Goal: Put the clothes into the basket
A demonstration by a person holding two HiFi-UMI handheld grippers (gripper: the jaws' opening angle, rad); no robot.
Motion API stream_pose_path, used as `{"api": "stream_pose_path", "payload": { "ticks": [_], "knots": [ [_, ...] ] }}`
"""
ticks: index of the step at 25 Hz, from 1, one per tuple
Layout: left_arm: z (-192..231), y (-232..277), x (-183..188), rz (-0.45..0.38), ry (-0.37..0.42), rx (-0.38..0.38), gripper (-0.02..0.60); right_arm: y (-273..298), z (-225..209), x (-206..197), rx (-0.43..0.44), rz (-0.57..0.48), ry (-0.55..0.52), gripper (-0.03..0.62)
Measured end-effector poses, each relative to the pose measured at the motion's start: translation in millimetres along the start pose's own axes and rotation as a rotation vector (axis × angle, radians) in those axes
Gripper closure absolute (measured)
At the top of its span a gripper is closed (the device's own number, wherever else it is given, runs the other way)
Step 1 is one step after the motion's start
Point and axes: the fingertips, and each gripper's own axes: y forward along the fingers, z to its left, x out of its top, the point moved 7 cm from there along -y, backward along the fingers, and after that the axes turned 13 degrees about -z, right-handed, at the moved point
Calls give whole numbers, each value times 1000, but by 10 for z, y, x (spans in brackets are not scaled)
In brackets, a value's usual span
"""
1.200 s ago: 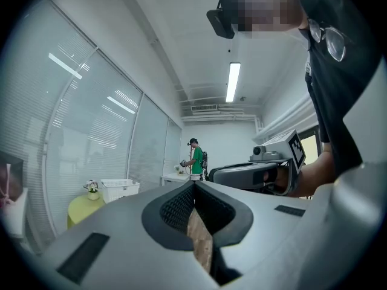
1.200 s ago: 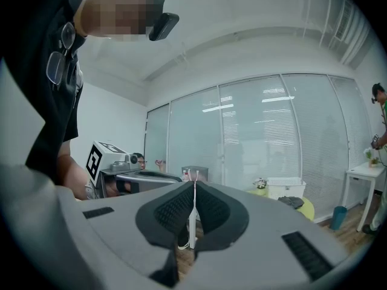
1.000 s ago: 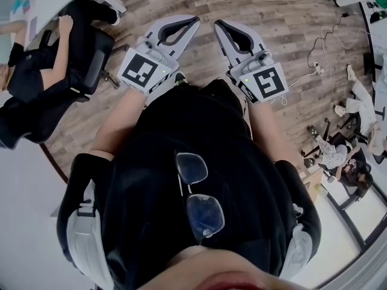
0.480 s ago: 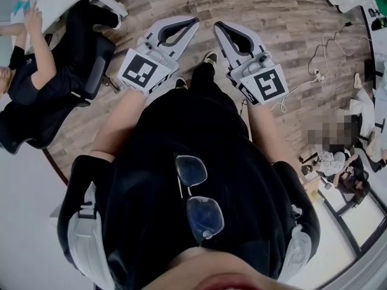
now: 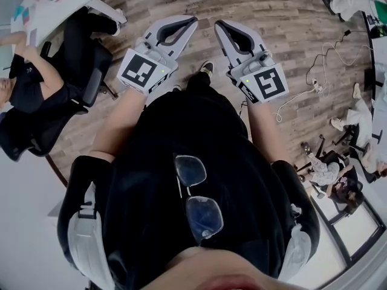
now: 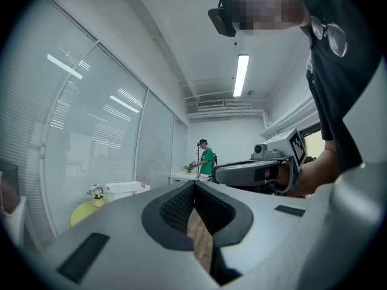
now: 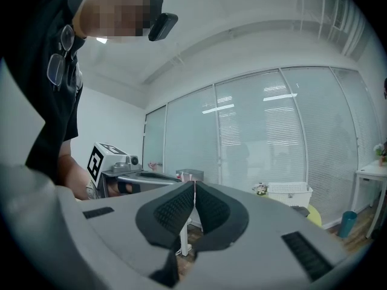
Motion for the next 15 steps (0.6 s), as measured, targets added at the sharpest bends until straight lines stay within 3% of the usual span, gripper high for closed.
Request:
{"api": "stream_pose_path", "payload": {
  "ticks": [15],
  "knots": [
    [309,1191,-212,25,2,20,571,-5,-1326,-61,9,-1,33,568]
  ]
}}
